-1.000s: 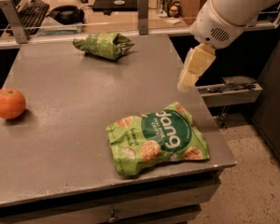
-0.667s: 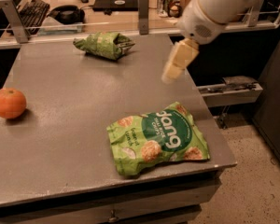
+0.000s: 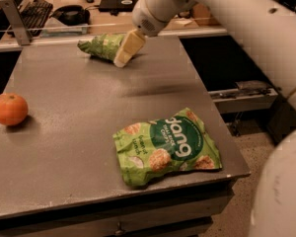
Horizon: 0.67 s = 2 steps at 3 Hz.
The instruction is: Move green jalapeno chip bag near green rice chip bag
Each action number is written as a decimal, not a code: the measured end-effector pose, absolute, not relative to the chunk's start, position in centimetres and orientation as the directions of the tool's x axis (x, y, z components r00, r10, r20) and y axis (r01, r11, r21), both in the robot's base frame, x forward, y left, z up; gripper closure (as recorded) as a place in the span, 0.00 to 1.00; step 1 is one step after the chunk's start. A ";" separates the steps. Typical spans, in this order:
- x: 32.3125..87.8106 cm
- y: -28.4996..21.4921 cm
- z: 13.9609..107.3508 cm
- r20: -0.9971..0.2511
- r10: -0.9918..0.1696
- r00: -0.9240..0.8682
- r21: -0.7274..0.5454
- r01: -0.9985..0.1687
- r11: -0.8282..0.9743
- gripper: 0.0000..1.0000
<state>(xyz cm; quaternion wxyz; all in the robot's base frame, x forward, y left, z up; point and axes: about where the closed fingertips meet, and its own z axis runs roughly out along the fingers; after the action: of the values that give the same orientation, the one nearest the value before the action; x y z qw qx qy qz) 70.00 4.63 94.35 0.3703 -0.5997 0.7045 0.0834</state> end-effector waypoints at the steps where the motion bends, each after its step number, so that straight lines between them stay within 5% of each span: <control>1: 75.6 9.4 91.3 -0.674 -0.738 -0.043 -0.313 -0.888 0.337 0.00; 2: 78.8 10.2 89.3 -0.673 -0.736 -0.076 -0.309 -0.874 0.374 0.00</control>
Offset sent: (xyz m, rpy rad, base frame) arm 0.1262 0.0608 -0.0675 0.0697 -0.0107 -0.1513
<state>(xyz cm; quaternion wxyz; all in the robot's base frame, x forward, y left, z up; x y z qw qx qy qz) 78.78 10.21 89.31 0.3956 -0.5527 0.7283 0.0878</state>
